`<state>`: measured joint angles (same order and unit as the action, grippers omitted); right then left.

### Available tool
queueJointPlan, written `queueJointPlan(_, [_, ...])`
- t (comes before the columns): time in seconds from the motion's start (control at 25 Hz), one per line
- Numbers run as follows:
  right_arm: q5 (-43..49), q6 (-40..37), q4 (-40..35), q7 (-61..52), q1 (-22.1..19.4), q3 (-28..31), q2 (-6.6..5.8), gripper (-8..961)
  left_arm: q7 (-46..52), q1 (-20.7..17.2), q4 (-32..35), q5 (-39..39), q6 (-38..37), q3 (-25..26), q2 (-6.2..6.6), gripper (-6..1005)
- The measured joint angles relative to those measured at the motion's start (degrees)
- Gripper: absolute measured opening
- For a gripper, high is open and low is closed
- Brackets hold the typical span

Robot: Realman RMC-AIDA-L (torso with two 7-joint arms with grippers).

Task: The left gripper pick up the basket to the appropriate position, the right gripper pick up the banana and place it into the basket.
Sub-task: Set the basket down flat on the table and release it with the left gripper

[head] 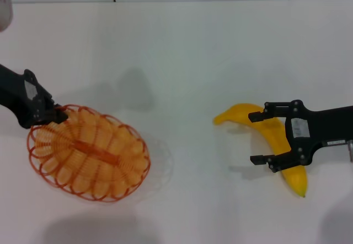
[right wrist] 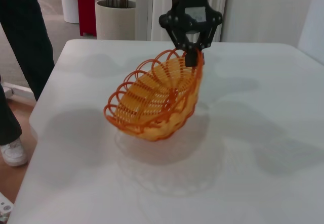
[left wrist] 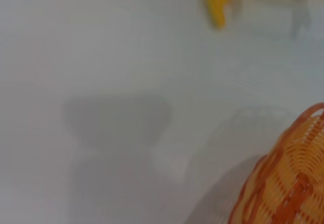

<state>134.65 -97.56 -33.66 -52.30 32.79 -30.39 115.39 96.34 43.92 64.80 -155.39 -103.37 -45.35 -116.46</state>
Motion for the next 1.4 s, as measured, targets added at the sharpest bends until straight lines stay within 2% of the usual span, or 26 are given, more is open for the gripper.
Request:
queueJointPlan(0.2, [-0.1,0.0,0.0,0.0,0.0,0.0,-0.10,891,6.4,0.1,-1.1,1.0,2.1,0.1,-0.44,77])
queueJointPlan(0.4, [-0.1,0.0,0.0,0.0,0.0,0.0,-0.09,891,14.6,1.2,-6.1,1.3,6.9,0.2,-0.39,74])
queueJointPlan(0.92, [-0.1,0.1,0.0,0.0,0.5,0.0,0.01,890,19.7,7.0,-19.4,2.8,13.5,-1.5,-0.28,84])
queueJointPlan(1.4, [-0.1,0.3,0.0,0.0,0.9,0.0,0.19,891,24.6,8.9,-25.9,2.7,15.8,-3.8,-0.44,132])
